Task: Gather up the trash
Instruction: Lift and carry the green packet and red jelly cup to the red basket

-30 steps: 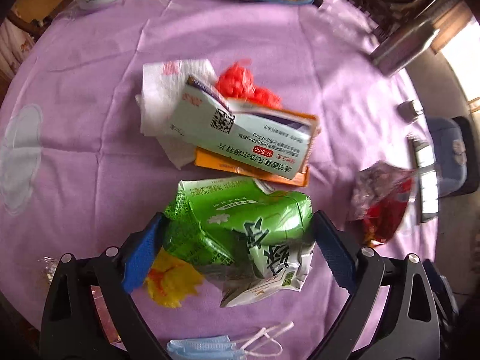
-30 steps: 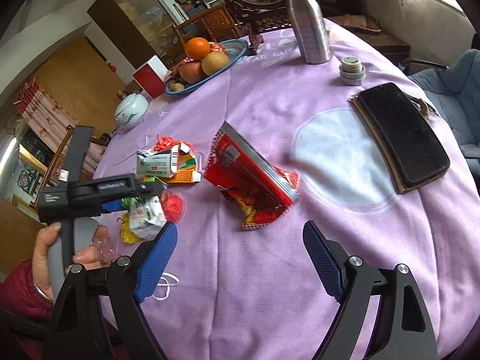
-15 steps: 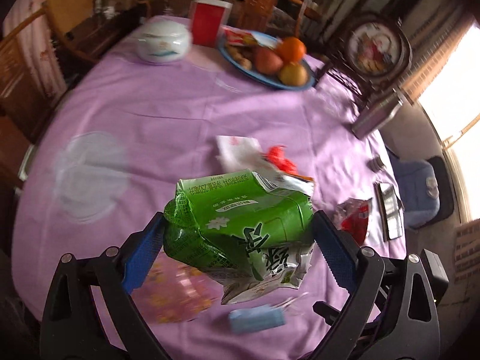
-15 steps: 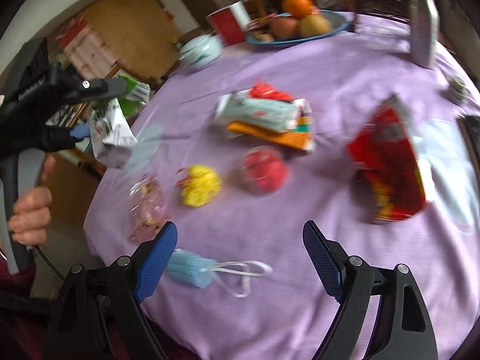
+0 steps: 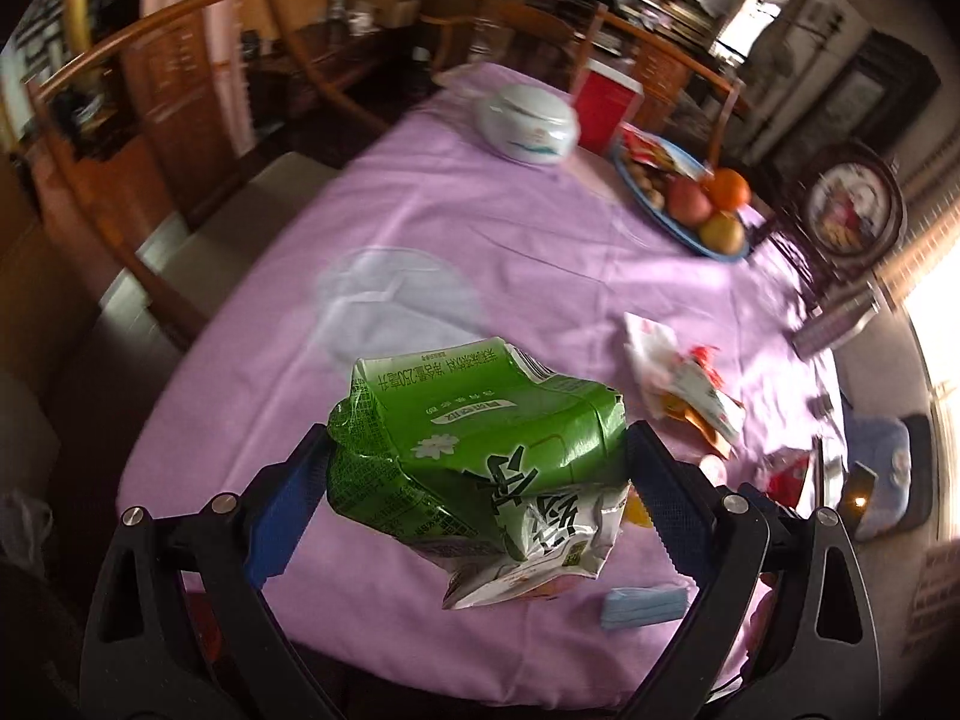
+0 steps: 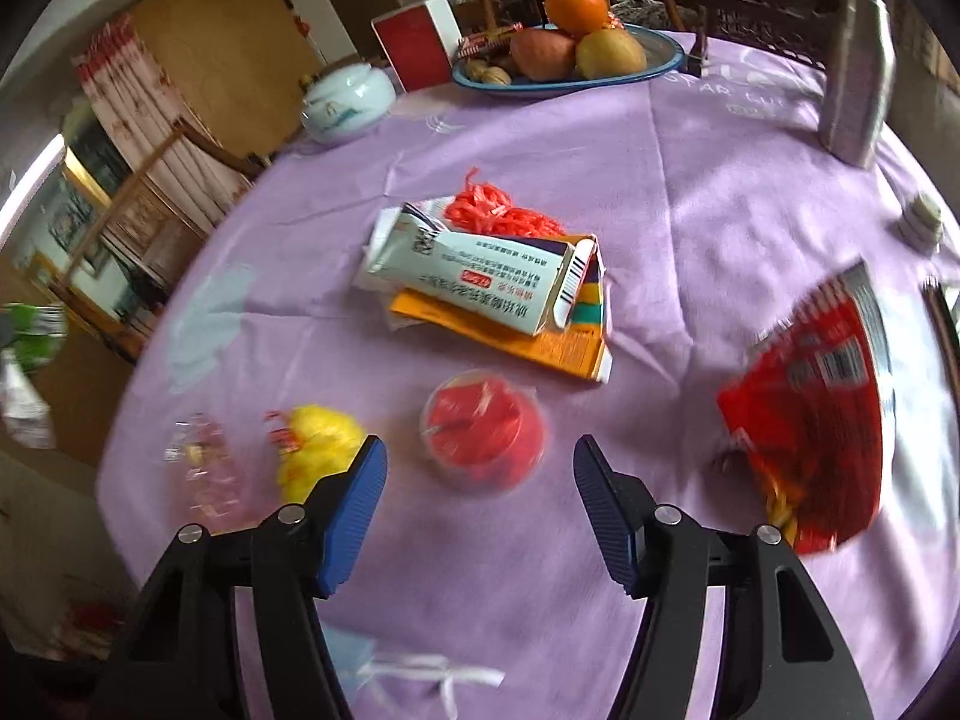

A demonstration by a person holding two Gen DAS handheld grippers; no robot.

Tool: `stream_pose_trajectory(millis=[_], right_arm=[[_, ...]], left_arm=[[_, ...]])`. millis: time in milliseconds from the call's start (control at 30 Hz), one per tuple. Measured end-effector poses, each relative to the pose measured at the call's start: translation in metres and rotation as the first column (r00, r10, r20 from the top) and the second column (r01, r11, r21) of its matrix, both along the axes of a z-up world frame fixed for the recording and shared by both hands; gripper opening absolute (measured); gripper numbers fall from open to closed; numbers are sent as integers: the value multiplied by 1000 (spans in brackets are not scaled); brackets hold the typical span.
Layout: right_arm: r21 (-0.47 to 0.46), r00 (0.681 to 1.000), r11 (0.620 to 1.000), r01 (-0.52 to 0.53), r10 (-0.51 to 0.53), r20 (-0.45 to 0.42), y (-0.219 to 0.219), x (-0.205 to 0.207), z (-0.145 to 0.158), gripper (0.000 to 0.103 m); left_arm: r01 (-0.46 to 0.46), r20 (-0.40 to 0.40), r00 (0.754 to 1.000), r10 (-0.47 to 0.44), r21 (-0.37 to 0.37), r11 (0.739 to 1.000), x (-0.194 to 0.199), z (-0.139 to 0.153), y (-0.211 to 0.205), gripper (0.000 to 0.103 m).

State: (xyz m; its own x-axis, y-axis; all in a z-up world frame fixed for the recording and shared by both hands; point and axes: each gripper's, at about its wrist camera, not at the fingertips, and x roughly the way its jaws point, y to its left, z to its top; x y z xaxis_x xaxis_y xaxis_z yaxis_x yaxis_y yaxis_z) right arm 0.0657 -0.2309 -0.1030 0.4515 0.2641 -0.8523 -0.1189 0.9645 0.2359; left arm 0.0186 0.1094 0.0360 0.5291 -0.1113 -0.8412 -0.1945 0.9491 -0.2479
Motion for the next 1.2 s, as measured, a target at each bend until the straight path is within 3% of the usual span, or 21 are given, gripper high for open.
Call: stream_pose_trajectory(millis=[200,367,833,1033,1200], right_arm=[[-45,998,998,-36,33,-55,9,18,-24,59],[-70,998,996,-58,57,-24,11,20,-20,55],[-37,983,997,-67,72,166,24,-5,72,55],[-16,965,990,-140,141,219,62,-17,105,55],[1,939,967,-255,248,239,120,-22,119,55]], left_arm=[[-87,-6,996,87,2,996,-11,1,21,92],[-111,-7,994,111,-2,994,-15,0,27,92],[-75,35,996,77,-57,996,-16,1,37,92],[-105,66,992,110,-69,992,-32,4,65,93],[-201,73,976,204,-43,979,-67,0,110,93]])
